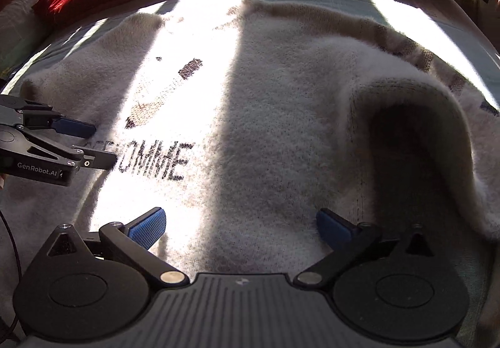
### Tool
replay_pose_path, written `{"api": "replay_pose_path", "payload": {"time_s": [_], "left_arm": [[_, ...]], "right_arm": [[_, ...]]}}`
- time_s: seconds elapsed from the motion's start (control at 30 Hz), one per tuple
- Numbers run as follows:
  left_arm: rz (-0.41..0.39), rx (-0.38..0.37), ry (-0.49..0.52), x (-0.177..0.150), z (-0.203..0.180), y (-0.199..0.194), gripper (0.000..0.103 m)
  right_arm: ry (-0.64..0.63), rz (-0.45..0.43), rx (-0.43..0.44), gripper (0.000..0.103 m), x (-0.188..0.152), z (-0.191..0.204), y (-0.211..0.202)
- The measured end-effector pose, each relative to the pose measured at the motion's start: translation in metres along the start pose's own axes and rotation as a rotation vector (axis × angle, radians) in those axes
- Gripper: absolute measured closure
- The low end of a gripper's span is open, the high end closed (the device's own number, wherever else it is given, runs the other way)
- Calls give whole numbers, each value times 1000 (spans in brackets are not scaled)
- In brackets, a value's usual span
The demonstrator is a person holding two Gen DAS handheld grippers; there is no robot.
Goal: Fold clothes
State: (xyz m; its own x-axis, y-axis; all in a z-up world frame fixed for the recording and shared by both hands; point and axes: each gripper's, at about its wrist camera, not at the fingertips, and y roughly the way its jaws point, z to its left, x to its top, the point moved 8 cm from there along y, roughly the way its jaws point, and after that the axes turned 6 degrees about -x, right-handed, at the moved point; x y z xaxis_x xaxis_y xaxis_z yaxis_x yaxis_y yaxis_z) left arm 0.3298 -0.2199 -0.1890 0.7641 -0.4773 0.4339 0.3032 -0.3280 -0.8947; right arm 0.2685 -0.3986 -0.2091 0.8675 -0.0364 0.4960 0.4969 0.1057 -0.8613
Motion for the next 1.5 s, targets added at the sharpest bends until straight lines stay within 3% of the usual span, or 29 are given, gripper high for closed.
{"api": "replay_pose_path", "payload": {"time_s": [0.17, 0.33, 0.57, 0.8, 1.03, 1.2, 1.37, 1.5], "left_arm": [[26, 6, 22, 7, -7, -6, 43], [-19, -36, 102, 31, -38, -7, 42], [-7, -76, 146, 39, -64, 5, 42], [21, -76, 146, 40, -70, 13, 42], [25, -69, 147, 45, -75, 18, 42], [17, -64, 150, 50, -80, 20, 42], [28, -65, 166, 52, -83, 21, 42], [36, -73, 160, 53, -83, 22, 42]], "right_arm": [[200, -11, 55, 0, -3, -26, -24], [285, -73, -34, 0, -1, -63, -43], [301, -84, -214, 0, -8, -126, -36], [214, -102, -357, 0, 0, -187, -18], [145, -165, -533, 0, 31, -257, -35], [168, -207, -630, 0, 42, -287, -57], [281, -129, -587, 0, 25, -295, -69], [464, -88, -406, 0, 10, -292, -78]]}}
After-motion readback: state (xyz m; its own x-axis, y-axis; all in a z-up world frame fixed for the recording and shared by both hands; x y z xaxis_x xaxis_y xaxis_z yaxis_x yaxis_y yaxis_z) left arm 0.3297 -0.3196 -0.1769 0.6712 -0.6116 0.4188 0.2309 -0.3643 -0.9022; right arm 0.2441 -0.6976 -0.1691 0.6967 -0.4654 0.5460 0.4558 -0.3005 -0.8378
